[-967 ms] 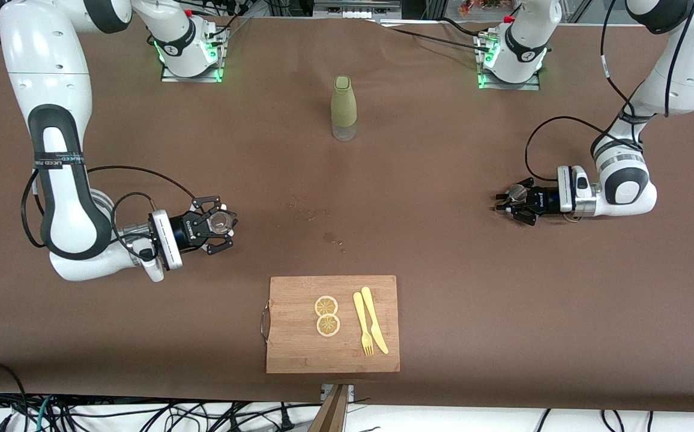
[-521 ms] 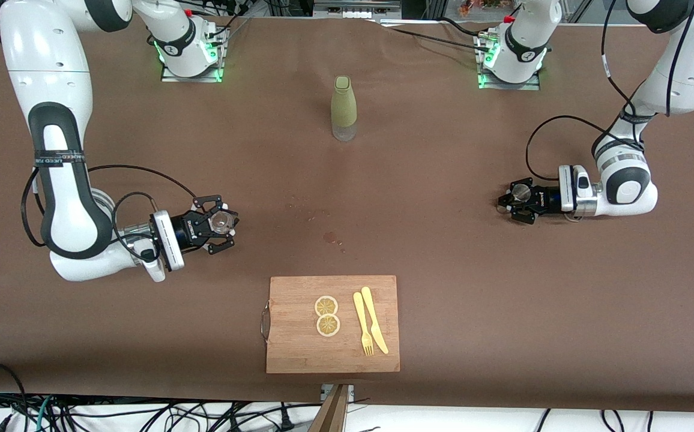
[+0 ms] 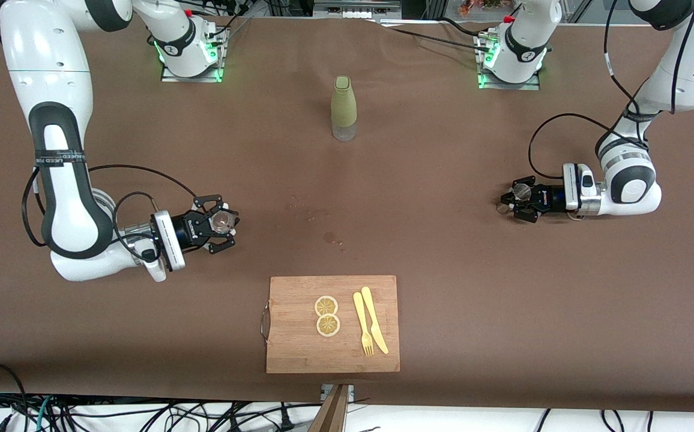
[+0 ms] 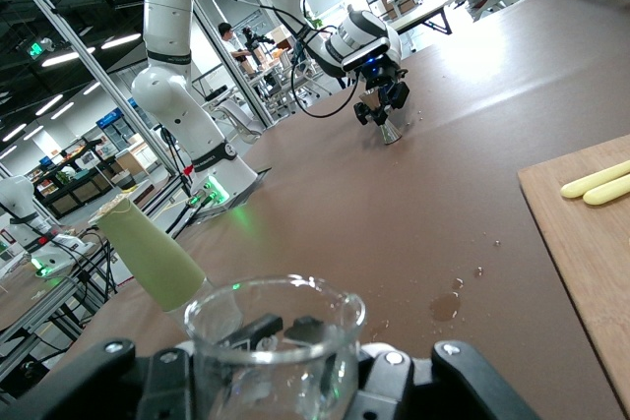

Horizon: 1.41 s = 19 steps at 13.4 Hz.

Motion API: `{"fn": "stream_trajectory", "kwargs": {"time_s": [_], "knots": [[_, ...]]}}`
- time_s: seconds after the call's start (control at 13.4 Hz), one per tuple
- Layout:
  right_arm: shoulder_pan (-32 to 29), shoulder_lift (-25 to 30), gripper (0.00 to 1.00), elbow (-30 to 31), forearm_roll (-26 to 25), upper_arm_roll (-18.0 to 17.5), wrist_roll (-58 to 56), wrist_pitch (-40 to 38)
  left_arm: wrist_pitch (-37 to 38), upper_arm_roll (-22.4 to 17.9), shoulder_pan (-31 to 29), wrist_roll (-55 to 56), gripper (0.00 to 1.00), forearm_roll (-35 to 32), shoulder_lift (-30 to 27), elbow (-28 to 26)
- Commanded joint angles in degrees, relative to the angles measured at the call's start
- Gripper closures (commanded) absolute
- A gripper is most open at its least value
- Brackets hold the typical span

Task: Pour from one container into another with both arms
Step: 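Lift the beaker with the right gripper while the left gripper lifts the jigger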

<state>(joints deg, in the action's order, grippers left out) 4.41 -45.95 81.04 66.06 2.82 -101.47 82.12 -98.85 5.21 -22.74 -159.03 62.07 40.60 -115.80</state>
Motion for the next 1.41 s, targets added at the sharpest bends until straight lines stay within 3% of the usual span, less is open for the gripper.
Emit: {"fn": "stream_trajectory", "kwargs": {"time_s": [0.0,0.97,1.34], "knots": [[-0.1,0.68,0.94,-0.27,0.12,-0.18,1.36,-0.74,1.03,-0.64,-0.81,-9.98,1.0,-0.37,-0.88,-1.53],[-0.28,0.68,0.94,-0.27,0.12,-0.1,1.36,-1.0,3.75,-0.03,-0.73,0.73,1.0,-1.96,-3.69,-1.71],[-0.54,1.56,0.94,-0.27,-0.06,0.43,1.62,-3.54,0.25,7.51,-0.29,11.81,1.0,0.5,-4.39,-1.01]]}}
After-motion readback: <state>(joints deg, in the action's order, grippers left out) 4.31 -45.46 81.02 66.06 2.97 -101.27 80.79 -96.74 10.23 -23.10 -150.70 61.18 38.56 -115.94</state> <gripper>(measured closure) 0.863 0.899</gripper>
